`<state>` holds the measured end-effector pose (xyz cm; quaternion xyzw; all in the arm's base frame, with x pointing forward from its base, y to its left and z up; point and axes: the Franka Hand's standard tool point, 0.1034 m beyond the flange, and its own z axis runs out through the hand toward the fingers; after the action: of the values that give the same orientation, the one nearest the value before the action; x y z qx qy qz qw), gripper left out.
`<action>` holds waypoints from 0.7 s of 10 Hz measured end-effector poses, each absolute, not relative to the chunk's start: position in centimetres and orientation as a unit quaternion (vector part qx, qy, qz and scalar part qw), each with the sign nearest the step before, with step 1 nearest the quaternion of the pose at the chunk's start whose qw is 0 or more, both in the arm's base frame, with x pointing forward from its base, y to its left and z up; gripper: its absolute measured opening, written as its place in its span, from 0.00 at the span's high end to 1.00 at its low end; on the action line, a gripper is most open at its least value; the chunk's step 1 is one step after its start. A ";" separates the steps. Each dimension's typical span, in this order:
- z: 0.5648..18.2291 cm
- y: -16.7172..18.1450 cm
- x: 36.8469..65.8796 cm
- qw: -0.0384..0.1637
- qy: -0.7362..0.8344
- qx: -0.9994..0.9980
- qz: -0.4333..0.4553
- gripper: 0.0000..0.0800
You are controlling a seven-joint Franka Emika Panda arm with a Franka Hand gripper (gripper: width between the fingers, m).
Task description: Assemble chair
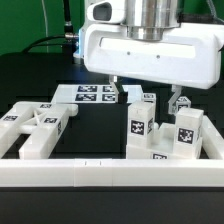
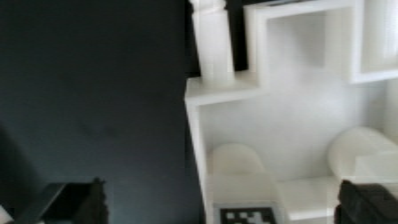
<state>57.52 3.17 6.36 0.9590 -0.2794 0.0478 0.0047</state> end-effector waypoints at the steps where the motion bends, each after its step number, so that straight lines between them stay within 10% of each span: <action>1: 5.5 3.1 57.4 0.009 -0.278 0.959 0.048 0.19; 7: 4.1 2.9 58.5 0.014 -0.272 0.959 0.075 0.19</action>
Offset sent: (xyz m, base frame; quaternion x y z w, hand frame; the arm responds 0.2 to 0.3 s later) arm 0.0066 -0.0029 -0.0157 -0.0032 0.0134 0.0025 0.9999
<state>58.55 2.92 4.08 0.9592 -0.2722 0.0751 0.0137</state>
